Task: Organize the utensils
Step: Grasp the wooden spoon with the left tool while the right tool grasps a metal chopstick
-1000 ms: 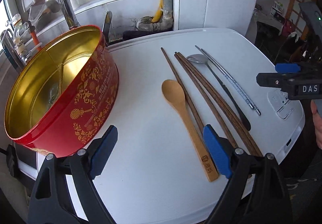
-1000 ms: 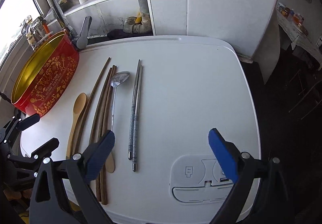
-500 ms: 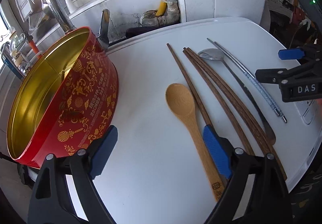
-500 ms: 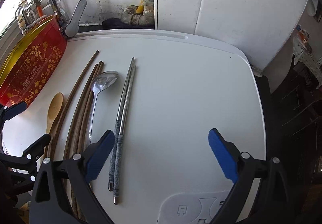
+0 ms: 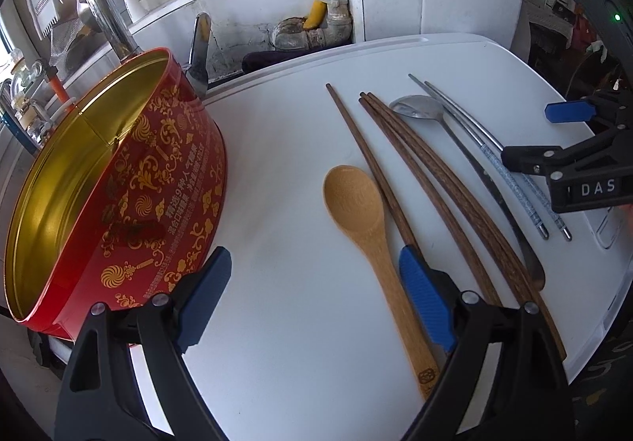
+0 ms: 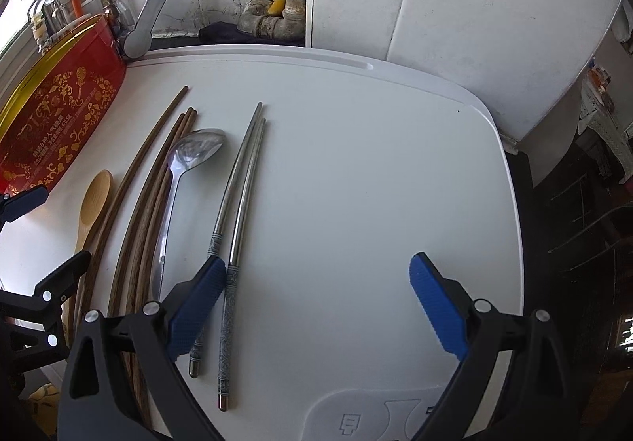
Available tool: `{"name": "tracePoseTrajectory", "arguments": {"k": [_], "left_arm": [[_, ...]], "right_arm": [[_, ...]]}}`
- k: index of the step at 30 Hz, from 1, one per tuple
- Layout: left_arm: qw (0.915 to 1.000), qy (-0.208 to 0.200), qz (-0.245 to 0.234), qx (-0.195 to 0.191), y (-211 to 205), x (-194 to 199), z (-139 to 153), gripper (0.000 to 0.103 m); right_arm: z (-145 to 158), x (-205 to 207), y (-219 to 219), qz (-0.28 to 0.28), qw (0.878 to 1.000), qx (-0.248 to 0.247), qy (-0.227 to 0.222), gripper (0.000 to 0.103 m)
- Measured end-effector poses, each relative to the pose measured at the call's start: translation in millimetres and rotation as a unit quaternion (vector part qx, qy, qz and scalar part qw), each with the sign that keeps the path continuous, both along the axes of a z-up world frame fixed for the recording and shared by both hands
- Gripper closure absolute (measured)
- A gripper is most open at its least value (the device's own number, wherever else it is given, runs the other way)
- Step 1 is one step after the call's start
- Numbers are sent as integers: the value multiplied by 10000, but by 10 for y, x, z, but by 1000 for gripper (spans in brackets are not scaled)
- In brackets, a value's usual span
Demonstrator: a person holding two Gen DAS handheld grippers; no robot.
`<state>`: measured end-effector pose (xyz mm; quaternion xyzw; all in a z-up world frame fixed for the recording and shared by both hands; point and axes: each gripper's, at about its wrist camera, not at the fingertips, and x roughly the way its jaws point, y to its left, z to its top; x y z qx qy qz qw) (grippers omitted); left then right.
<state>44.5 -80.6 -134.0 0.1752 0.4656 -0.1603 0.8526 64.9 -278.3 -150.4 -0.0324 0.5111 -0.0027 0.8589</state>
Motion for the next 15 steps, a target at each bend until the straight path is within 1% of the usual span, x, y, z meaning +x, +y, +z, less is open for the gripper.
{"name": "tracePoseTrajectory", "arguments": {"k": [3,4,5,6,7,8,9,10,11,12,13,14,15], "left_arm": [[10000,1,-19,1,1,-12,4,18],[10000,11,-29,-11,2,-19,6,18],[10000,48,-48,-42,6,-27,8,18],[9999,112,-66,-92,4,-32,6,18],[9996,207,-97,-168,4,-37,4,19],[9990,312,-135,-275,3,-45,5,24],[9983,404,-169,-376,-1,-54,8,31],[9979,463,-178,-427,-8,-63,12,33],[9972,537,-187,-495,-9,-64,13,40],[9962,624,-181,-582,-8,-62,19,47],[9964,646,-150,-537,-16,-57,26,51],[9961,696,-131,-533,-27,-50,39,67],[9955,777,-98,-532,-36,-32,54,90]], "right_arm": [[-6,-19,-39,-20,10000,-2,43,9],[-7,-27,-44,15,10000,52,53,12],[-1,-29,-47,64,9998,157,71,20],[8,-29,-44,116,9994,299,108,25],[22,-30,-29,123,9994,287,124,31],[31,-27,-17,160,9993,296,157,35],[42,-24,2,201,9992,296,202,38],[52,-22,16,244,9989,297,255,42],[62,-20,30,296,9986,297,316,49],[74,-20,46,352,9982,294,386,54],[88,-19,54,393,9977,302,466,69],[99,-13,55,401,9972,312,549,87],[100,-1,49,378,9966,363,633,97]]}}
